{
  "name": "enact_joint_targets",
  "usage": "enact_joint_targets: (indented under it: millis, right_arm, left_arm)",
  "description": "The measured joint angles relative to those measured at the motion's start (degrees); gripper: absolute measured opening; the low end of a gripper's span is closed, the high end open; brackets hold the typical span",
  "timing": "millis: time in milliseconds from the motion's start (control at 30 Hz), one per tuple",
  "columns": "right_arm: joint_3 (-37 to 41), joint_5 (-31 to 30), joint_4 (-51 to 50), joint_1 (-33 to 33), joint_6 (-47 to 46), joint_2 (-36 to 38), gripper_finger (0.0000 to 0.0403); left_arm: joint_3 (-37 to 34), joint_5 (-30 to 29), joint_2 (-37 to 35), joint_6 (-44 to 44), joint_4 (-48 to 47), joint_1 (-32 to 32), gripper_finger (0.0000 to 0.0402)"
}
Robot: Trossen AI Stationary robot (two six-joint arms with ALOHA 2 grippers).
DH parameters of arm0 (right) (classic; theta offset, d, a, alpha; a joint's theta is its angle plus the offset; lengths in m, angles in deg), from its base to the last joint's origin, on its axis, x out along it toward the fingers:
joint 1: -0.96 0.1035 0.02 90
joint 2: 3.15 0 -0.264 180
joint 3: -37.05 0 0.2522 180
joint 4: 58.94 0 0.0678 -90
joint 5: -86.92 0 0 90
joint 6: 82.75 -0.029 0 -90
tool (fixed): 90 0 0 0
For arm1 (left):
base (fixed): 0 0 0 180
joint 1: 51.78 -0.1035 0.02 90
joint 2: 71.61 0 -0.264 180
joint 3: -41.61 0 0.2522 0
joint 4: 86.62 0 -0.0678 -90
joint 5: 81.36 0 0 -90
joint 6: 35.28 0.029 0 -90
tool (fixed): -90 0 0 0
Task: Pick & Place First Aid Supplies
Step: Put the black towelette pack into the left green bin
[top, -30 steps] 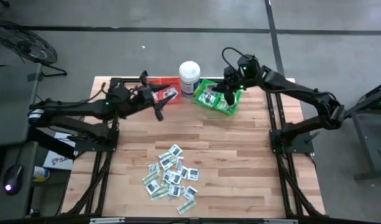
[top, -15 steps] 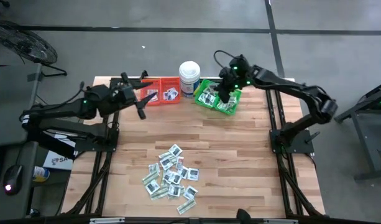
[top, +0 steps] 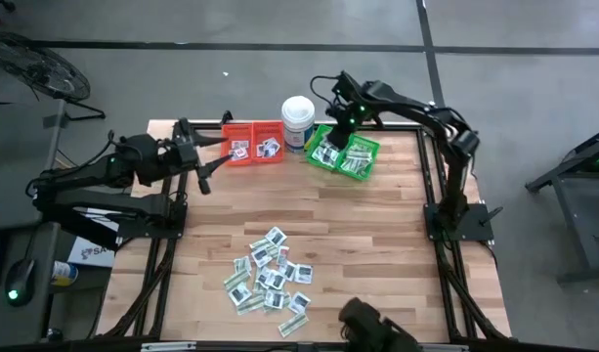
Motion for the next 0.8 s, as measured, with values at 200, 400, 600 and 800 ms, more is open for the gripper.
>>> enact_joint_targets:
  millis: [200, 400, 600, 800]
  right_arm:
    - [-9.33, 0.13, -10.45, -0.91, 4.91, -7.15, 0.0]
    - [-10.27, 0.59, -11.76, -0.05, 6.17, -9.87, 0.0]
    - [-8.2, -0.24, -10.07, 0.37, 4.81, -9.91, 0.0018]
    - [-8.24, -0.49, -10.36, -0.18, 4.33, -9.91, 0.0082]
  left_arm:
    - [-0.04, 3.82, -2.19, -0.51, -5.83, 0.0, 0.0185]
    - [-0.04, 7.0, -4.39, -0.87, -9.69, 0.02, 0.0185]
    - [-0.04, 7.16, -5.91, -0.9, -12.51, 0.02, 0.0185]
    - [-0.04, 7.15, -5.9, -0.85, -12.13, 0.0, 0.0185]
